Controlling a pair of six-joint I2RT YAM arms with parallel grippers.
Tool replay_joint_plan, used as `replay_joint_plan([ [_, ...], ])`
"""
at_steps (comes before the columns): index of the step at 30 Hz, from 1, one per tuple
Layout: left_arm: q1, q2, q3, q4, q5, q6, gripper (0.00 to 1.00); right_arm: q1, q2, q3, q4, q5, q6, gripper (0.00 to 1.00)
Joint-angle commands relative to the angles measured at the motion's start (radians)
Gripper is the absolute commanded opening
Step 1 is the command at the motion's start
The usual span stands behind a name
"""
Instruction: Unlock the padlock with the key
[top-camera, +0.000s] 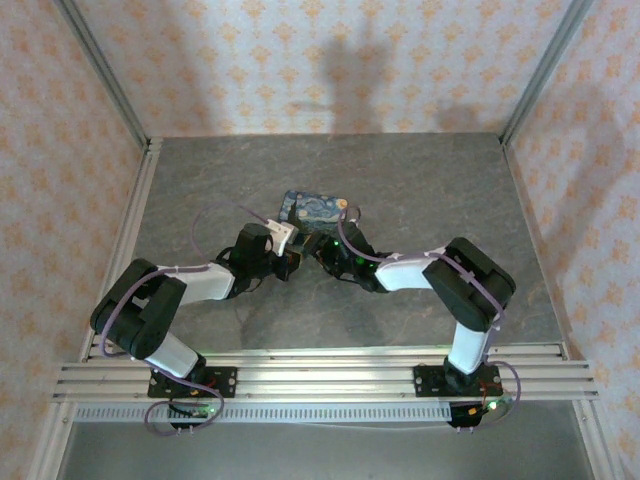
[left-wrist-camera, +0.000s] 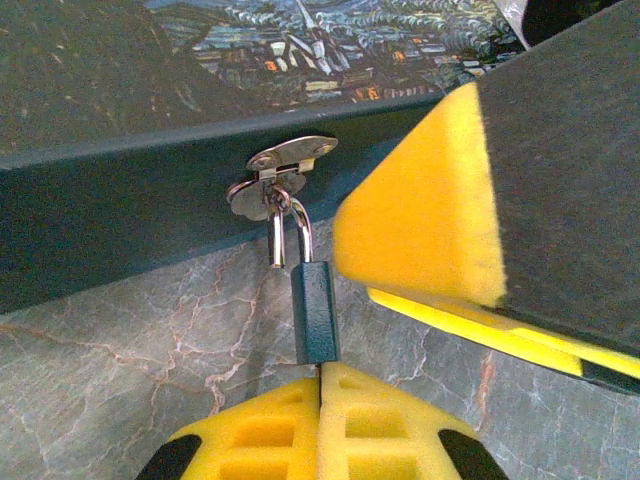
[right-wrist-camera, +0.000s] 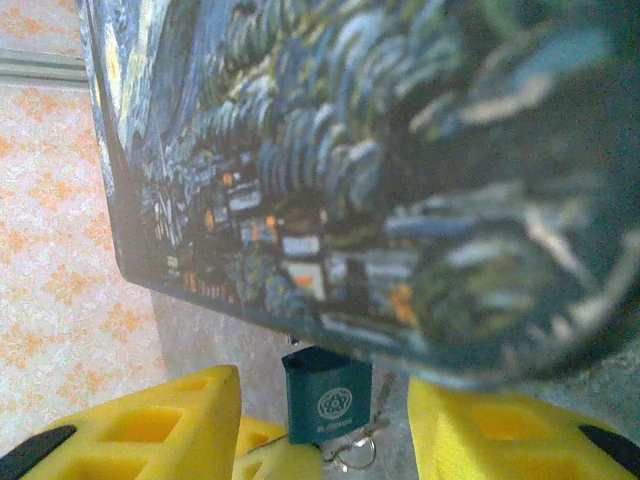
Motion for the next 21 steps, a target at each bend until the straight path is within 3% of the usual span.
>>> replay_joint_plan([
  [1, 0.008, 0.005, 0.025, 0.009, 0.022, -0.008, 0.0, 0.007, 0.026, 0.011, 0.036, 0.02, 0.001, 0.48],
  [21, -0.001, -0.01, 0.026, -0.02, -0.004, 0.028, 0.0, 0.012, 0.02, 0.112, -0.183, 0.009, -0.046, 0.48],
])
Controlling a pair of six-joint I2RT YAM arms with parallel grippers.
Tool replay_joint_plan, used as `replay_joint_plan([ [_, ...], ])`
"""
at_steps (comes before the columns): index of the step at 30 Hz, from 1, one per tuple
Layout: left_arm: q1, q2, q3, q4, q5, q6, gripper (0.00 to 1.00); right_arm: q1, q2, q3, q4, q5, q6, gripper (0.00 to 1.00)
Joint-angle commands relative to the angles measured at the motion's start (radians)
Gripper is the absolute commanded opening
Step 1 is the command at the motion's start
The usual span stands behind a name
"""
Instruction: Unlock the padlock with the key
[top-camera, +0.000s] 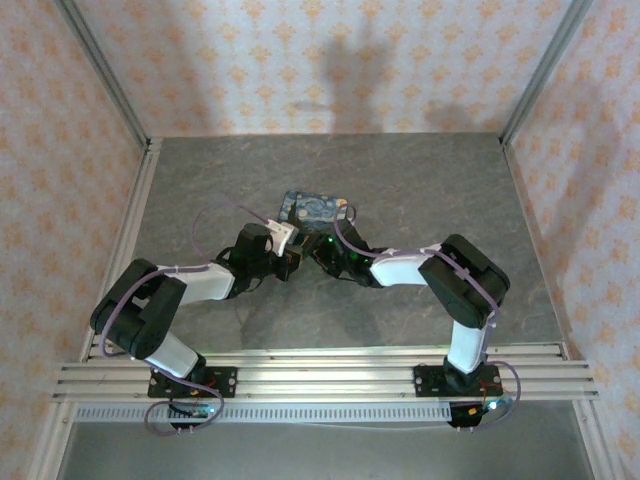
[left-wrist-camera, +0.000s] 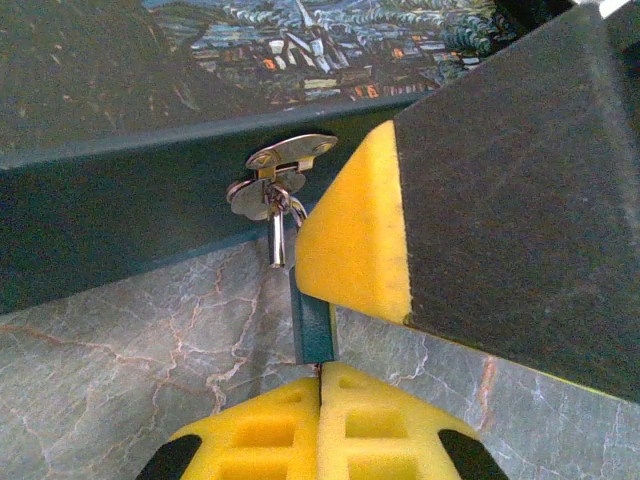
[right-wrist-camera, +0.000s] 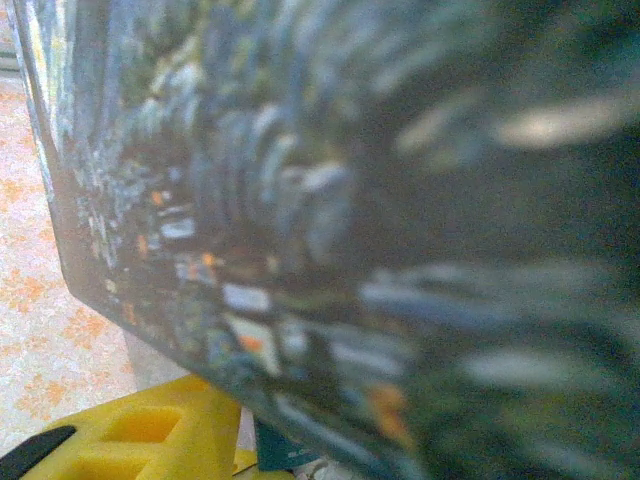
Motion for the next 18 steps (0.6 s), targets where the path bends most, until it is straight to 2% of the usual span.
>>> replay_joint_plan([
  [1, -0.003, -0.01, 0.026, -0.018, -0.004, 0.021, 0.0, 0.009, -0.007, 0.042, -0.06, 0.007, -0.033, 0.49],
  [14, -0.031, 0.0, 0.054, -0.046, -0.031, 0.053, 0.0, 0.009, 0.036, 0.14, -0.225, -0.028, -0.071, 0.5],
  [18, -0.037, 0.001, 0.056, -0.048, -0.04, 0.059, 0.0, 0.009, 0.045, 0.162, -0.272, -0.027, -0.081, 0.46],
])
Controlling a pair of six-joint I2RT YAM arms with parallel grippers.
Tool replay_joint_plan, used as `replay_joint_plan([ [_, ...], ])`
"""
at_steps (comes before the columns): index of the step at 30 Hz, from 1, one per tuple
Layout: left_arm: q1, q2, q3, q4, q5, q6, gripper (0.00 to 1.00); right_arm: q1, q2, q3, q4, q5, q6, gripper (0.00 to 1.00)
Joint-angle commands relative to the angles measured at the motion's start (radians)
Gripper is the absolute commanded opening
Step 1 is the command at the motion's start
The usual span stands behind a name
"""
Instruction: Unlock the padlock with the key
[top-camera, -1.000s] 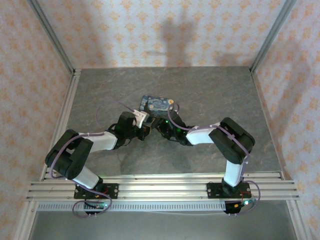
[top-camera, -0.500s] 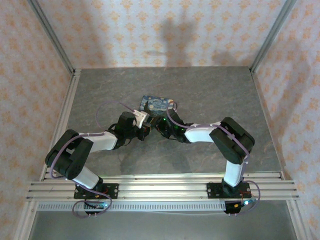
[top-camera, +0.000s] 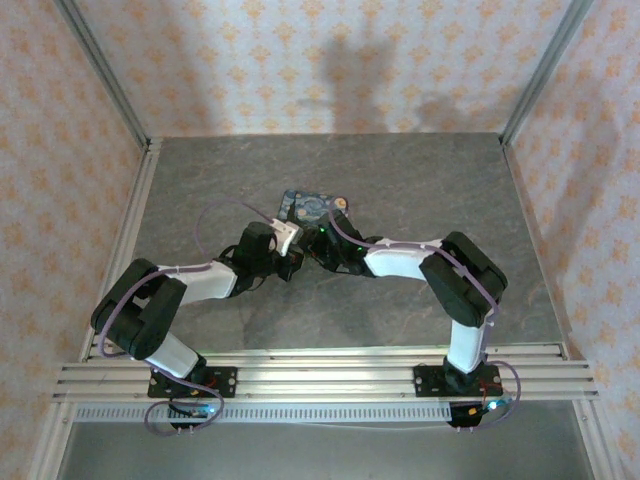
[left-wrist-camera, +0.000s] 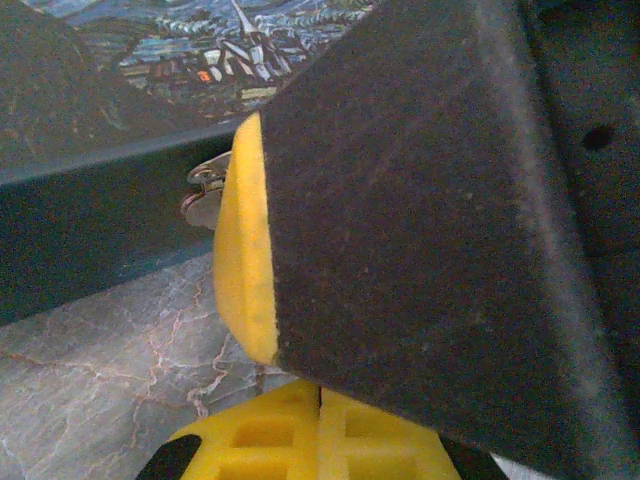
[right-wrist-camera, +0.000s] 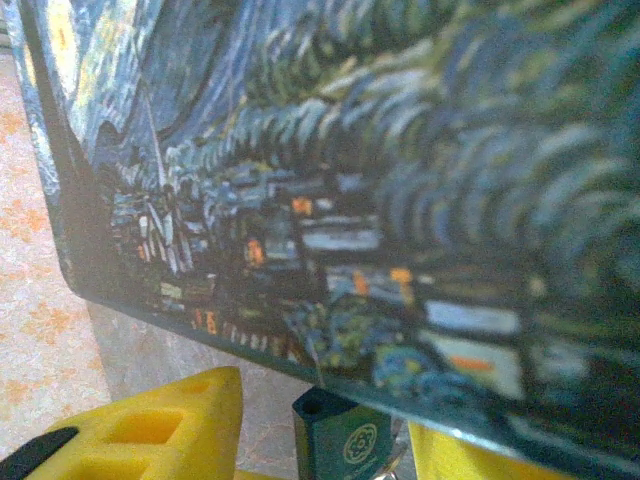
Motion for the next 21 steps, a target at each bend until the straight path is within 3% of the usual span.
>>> replay_joint_plan([
  [1, -0.011, 0.0, 0.024, -0.009, -0.023, 0.031, 0.0, 0.007, 0.03, 0.036, -0.089, -0.014, -0.027, 0.45],
  [6, -0.017, -0.008, 0.022, -0.016, -0.035, 0.039, 0.0, 0.007, 0.04, 0.063, -0.156, -0.005, -0.045, 0.38],
  [18, -0.018, -0.022, 0.013, -0.013, -0.041, 0.037, 0.0, 0.007, 0.007, 0.054, -0.202, 0.038, -0.068, 0.0],
  [21, -0.018, -0.038, 0.002, -0.016, -0.048, 0.036, 0.0, 0.007, -0.009, 0.042, -0.201, 0.048, -0.079, 0.0],
])
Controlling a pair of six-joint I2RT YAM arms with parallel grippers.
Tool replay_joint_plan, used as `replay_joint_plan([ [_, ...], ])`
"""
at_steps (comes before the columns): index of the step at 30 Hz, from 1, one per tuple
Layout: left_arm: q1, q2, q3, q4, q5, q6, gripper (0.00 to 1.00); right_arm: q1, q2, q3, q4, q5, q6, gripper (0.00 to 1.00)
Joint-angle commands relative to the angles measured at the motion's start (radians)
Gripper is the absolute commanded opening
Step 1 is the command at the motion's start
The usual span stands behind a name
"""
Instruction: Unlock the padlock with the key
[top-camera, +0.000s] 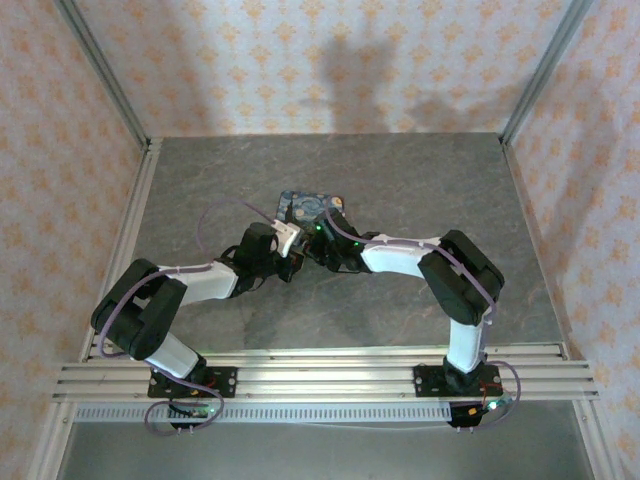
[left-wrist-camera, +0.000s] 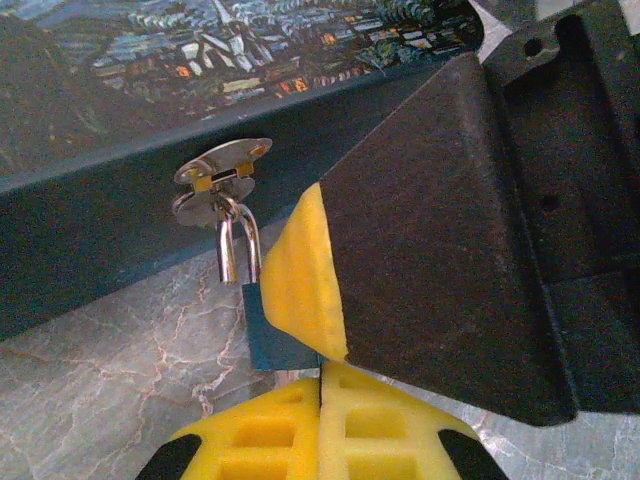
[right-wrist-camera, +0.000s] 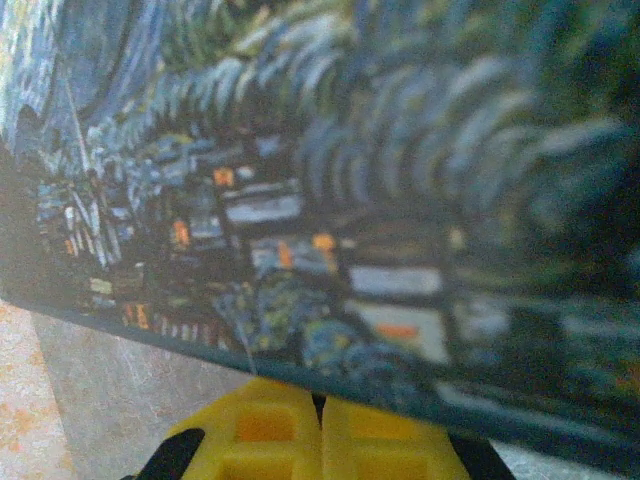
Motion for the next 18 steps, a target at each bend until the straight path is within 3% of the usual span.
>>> replay_joint_plan([
  [1, -0.011, -0.044, -0.002, -0.007, -0.032, 0.01, 0.0, 0.007, -0.032, -0.015, -0.078, 0.042, -0.025, 0.0],
  [3, -0.01, -0.062, -0.014, -0.013, -0.04, 0.006, 0.0, 0.007, -0.045, -0.022, -0.082, 0.05, -0.041, 0.0],
  [7, -0.004, -0.106, -0.037, -0.044, -0.05, -0.003, 0.19, -0.003, -0.076, -0.051, -0.074, 0.046, -0.072, 0.0],
  [10, 0.005, -0.141, -0.062, -0.057, -0.062, -0.023, 0.29, -0.018, -0.111, -0.08, -0.076, 0.043, -0.107, 0.0],
  [18, 0.022, -0.165, -0.079, -0.074, -0.076, -0.07, 0.3, -0.087, -0.183, -0.126, -0.086, -0.035, -0.199, 0.0],
])
